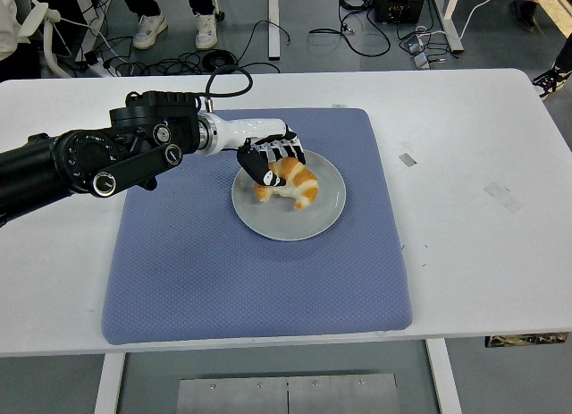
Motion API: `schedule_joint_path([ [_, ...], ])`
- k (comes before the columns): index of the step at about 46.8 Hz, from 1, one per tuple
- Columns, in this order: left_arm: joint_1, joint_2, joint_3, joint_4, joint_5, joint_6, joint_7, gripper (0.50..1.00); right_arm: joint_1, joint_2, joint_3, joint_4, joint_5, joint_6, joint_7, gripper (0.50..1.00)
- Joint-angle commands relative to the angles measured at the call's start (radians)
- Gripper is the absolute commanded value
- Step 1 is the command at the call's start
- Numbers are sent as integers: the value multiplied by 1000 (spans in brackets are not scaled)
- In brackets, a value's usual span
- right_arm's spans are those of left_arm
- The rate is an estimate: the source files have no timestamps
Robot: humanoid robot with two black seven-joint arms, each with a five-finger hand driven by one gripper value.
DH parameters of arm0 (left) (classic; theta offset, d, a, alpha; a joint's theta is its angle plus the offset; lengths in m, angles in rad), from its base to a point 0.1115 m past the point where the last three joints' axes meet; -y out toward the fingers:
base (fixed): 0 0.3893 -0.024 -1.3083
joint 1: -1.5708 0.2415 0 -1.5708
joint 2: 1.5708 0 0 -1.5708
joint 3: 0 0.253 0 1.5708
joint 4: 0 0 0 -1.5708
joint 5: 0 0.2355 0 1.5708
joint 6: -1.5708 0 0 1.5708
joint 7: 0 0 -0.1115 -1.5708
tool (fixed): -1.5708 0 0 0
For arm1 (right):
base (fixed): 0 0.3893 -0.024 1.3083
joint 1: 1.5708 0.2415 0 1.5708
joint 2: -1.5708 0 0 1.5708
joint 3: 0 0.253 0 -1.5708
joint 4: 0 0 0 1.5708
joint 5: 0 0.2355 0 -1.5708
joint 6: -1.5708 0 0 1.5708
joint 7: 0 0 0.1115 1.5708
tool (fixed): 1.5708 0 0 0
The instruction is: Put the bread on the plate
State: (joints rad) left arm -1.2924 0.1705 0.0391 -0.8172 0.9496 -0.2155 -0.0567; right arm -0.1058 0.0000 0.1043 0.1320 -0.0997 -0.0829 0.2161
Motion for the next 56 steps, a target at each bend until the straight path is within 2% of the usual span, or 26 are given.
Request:
schedule_joint_path([
  [1,4,0,1,6,0,2,1,500,0,0,0,0,0,0,0,1000],
  [11,7,-16,5,23,-2,4,1,500,0,0,0,0,0,0,0,1000],
  [12,7,-17,5,27,-2,5,1,514,0,0,0,0,0,0,0,1000],
  [14,8,-17,5,29,-2,7,0,570,0,0,0,0,0,0,0,1000],
  [17,13,-17,5,30,-2,12,1,691,0,0,0,1,0,0,0,1000],
  [23,15,-19,5,32,-5,13,1,799,0,0,2,2,0,0,0,1000],
  [26,12,-19,4,32,-12,13,1,876,0,0,0,2,0,0,0,1000],
  [29,10,-25,4,32,-14,13,1,911,0,0,2,2,0,0,0,1000],
  [31,9,-25,2,32,-20,12,3,987,0,0,2,2,0,0,0,1000],
  [42,-2,-25,-8,32,-32,13,9,989,0,0,0,2,0,0,0,1000],
  [56,-67,-11,-8,32,-127,25,11,989,0,0,0,2,0,0,0,1000],
])
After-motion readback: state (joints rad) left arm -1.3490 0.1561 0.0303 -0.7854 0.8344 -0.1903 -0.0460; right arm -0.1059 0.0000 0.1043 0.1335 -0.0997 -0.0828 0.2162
